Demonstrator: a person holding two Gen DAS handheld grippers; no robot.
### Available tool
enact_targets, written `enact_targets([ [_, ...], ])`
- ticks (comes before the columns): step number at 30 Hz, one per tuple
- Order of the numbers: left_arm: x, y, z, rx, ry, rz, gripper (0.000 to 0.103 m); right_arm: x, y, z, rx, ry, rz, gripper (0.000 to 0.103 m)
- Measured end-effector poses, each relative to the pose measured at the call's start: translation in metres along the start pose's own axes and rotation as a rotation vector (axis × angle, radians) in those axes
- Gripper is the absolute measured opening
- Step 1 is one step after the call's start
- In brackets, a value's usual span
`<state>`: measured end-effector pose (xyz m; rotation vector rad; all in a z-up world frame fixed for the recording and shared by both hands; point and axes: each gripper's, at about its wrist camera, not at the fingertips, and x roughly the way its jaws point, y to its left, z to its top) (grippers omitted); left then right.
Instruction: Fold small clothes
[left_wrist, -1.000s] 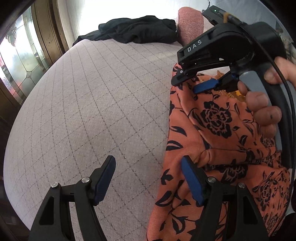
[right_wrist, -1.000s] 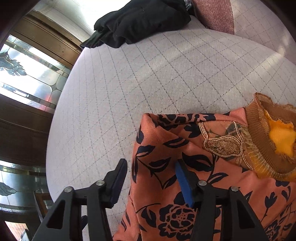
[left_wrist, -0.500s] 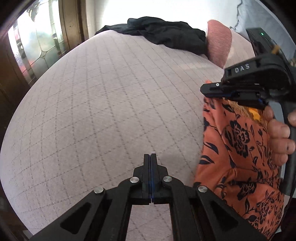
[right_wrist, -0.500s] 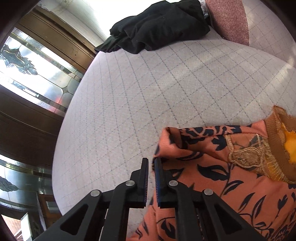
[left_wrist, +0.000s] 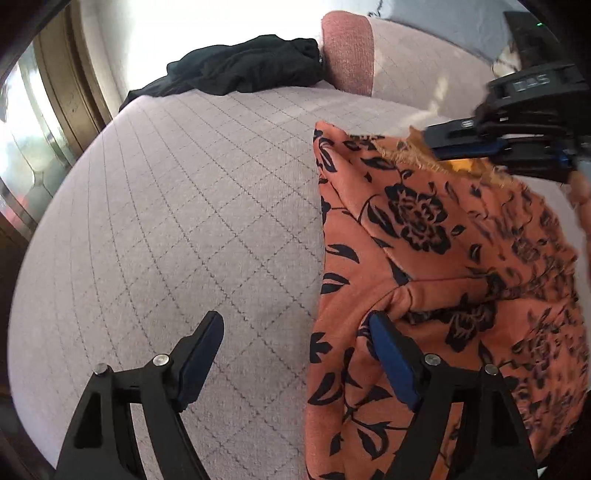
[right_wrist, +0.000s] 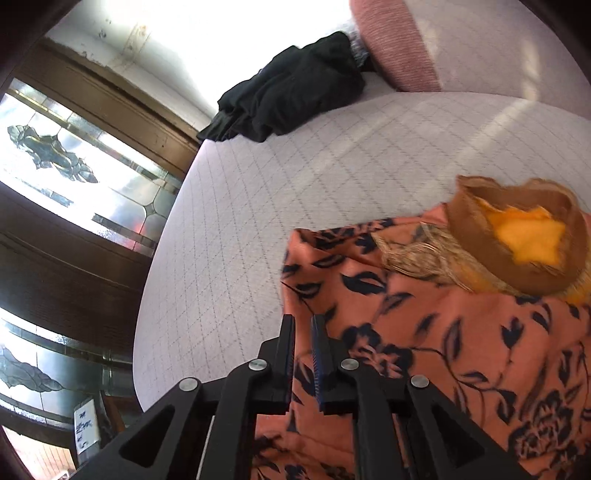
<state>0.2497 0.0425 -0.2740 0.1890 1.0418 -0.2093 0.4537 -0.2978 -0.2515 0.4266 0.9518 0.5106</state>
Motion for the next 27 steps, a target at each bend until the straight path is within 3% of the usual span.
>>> enact_targets([
  [3,0.006,-0.015,-0.003,0.082,-0.016,0.056,0.081,-0.041,-0.040,-0.029,0.061,-0.046,-0.009,0.011],
  [5,0.007,-0.017,-0.003,0.091,-0.020,0.053,0.081,-0.069,-0.069,-0.051,0.100,-0.064,-0.047,0.011],
  [9,0.014,-0.006,0.000,0.036,-0.005,-0.023,0.081,-0.121,-0.135,-0.091,0.183,-0.098,-0.124,0.013],
  [14,-0.002,0.008,-0.016,-0.027,-0.004,-0.111,0.081,-0.163,-0.202,-0.125,0.311,-0.163,-0.091,0.013],
  [19,0.002,-0.010,-0.015,0.014,-0.001,-0.061,0.081,-0.164,-0.235,-0.135,0.350,-0.218,-0.027,0.013],
  [24,0.015,-0.018,-0.002,0.019,-0.004,0.025,0.081,-0.159,-0.234,-0.120,0.328,-0.214,-0.029,0.013],
  [27,0.021,-0.019,0.004,0.008,0.002,0.040,0.080,-0.164,-0.233,-0.117,0.325,-0.236,0.000,0.013],
])
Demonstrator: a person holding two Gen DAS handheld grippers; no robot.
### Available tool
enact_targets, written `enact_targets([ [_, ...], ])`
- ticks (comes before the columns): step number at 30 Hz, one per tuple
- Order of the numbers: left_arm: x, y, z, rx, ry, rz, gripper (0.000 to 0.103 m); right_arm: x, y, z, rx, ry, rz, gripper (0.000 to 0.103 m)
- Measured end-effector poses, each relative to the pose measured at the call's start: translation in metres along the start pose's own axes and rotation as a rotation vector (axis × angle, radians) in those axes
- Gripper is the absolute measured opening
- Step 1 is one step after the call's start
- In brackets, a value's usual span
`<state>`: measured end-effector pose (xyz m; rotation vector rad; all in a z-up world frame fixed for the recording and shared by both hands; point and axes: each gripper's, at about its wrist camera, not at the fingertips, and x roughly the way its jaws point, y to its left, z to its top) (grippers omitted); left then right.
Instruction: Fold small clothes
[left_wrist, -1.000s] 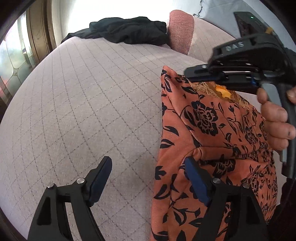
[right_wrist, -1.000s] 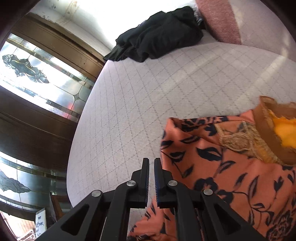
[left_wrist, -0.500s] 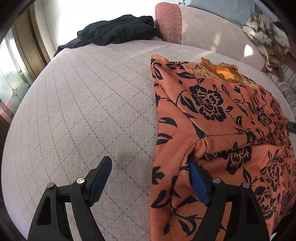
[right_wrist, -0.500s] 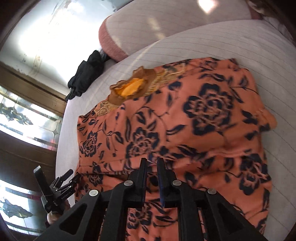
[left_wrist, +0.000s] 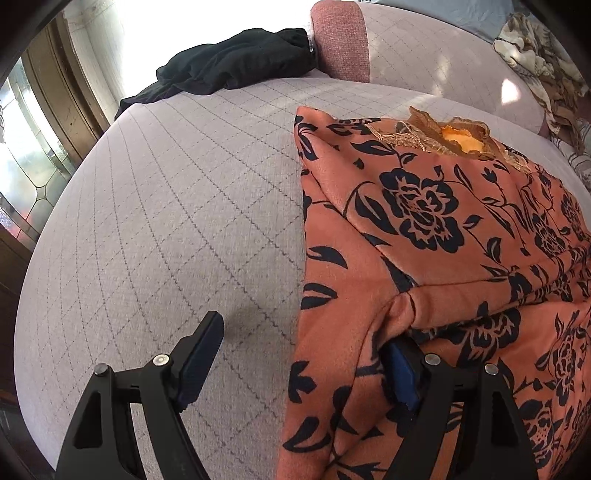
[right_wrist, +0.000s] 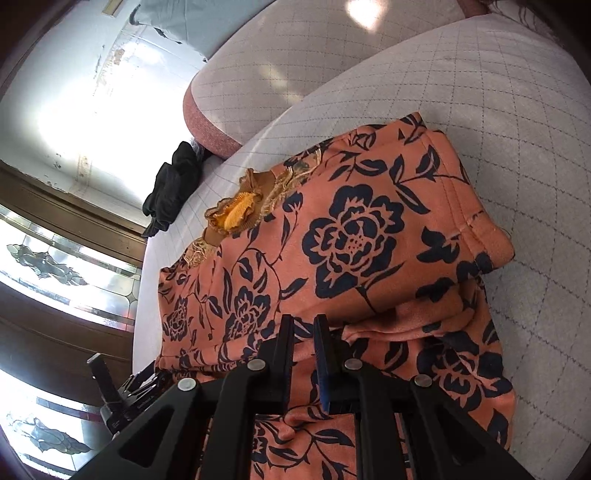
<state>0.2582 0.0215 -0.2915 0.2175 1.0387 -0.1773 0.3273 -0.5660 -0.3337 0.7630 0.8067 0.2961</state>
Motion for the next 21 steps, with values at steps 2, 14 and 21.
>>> enact_targets([
  [2,0.000,-0.003,0.003,0.004,-0.003,-0.020,0.063,-0.002,0.000,0.001,-0.004,-0.007,-0.004,0.013],
  [14,-0.013,0.008,-0.001,-0.153,-0.048,-0.072,0.008,-0.030,-0.022,0.007,0.001,-0.152,-0.185,0.013],
  [21,-0.020,0.030,-0.008,-0.298,-0.062,-0.093,0.008,-0.039,-0.018,0.014,-0.028,-0.226,-0.204,0.013],
])
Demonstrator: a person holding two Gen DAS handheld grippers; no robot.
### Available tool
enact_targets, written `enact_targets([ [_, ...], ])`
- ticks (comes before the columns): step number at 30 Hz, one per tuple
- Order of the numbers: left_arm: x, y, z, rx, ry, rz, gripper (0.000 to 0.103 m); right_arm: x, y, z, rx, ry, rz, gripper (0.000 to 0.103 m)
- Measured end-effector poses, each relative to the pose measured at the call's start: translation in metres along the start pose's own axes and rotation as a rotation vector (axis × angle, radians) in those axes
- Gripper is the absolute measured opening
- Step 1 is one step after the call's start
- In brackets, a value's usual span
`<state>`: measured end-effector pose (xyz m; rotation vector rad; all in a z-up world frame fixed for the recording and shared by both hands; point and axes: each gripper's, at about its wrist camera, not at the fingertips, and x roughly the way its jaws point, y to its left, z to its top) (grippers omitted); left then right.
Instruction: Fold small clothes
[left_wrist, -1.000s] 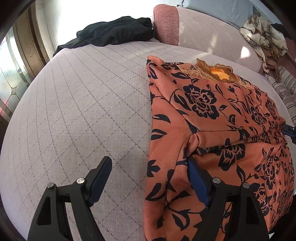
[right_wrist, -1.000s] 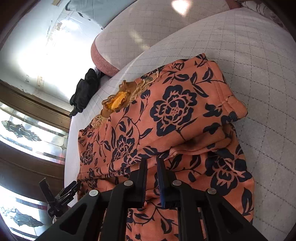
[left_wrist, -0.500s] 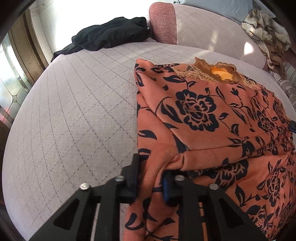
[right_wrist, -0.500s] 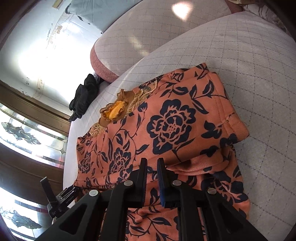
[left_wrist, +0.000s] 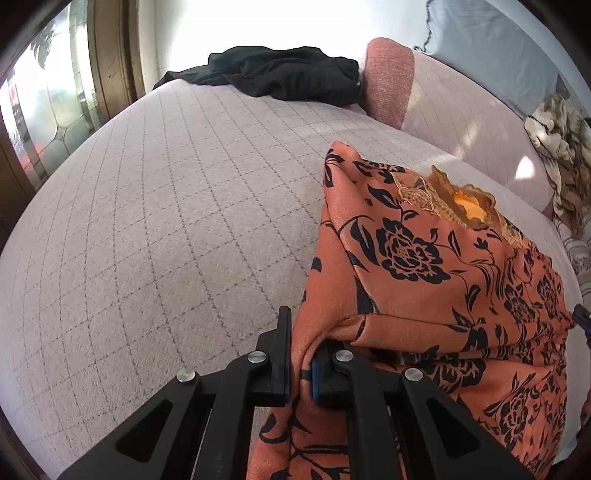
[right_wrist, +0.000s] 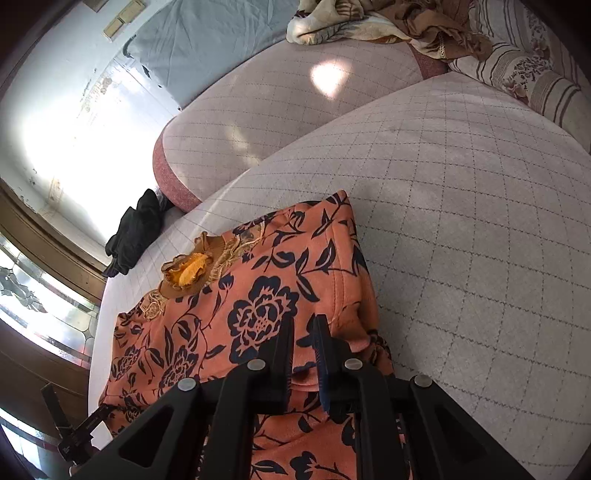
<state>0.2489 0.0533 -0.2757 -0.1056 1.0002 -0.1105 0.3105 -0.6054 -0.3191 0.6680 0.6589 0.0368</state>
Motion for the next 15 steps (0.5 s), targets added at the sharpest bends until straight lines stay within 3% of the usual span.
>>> enact_targets([
  [11,0.005,0.021,-0.003,-0.159,0.003,0.002,0.009,0.002,0.003,0.007,0.008,-0.028,0.037,0.013],
  [15,0.009,0.003,-0.003,-0.068,0.039,0.074,0.016,0.017,0.001,0.008,0.013,0.022,0.067,0.013],
])
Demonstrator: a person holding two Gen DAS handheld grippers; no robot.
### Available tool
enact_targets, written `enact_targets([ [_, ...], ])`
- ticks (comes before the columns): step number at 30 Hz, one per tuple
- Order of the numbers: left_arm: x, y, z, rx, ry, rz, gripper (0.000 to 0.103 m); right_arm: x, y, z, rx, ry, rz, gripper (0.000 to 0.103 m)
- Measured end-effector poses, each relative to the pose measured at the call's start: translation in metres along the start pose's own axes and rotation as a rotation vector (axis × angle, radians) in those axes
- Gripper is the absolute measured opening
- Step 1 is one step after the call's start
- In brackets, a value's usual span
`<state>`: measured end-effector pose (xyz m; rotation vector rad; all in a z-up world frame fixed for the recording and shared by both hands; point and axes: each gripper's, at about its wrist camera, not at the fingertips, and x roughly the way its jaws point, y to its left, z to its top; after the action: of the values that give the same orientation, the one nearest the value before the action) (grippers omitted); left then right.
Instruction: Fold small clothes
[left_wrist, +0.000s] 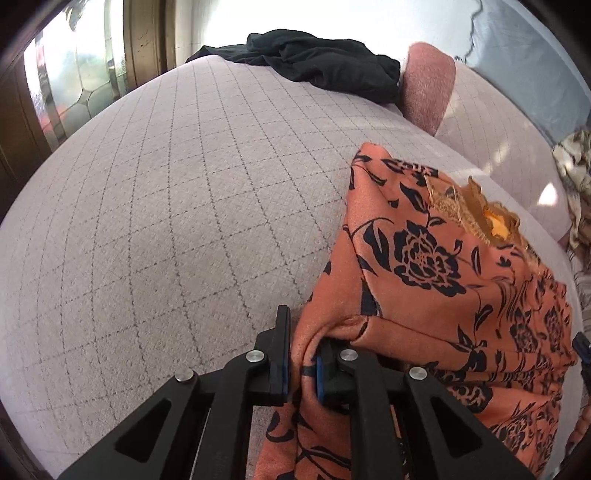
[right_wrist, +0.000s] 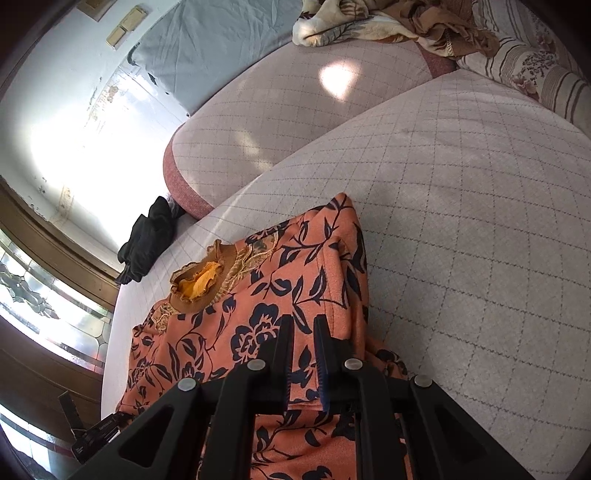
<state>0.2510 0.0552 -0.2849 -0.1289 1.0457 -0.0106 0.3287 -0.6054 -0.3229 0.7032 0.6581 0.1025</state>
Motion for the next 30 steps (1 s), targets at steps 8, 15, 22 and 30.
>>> enact_targets([
  [8,-0.051,-0.020,0.024,0.039,-0.024,-0.091,0.038,0.014,0.013,-0.002,-0.052,0.080,-0.059,0.021],
  [15,-0.068,-0.084,0.049,0.197,-0.153,-0.098,0.053,0.030,0.036,0.012,-0.111,0.064,0.000,0.021],
  [22,-0.006,-0.106,0.079,0.167,-0.161,-0.045,0.067,0.073,0.020,0.018,-0.014,0.196,-0.008,0.019],
  [30,0.074,-0.118,0.088,0.184,-0.106,0.180,0.057,0.071,0.015,0.017,-0.030,0.207,0.006,0.019],
])
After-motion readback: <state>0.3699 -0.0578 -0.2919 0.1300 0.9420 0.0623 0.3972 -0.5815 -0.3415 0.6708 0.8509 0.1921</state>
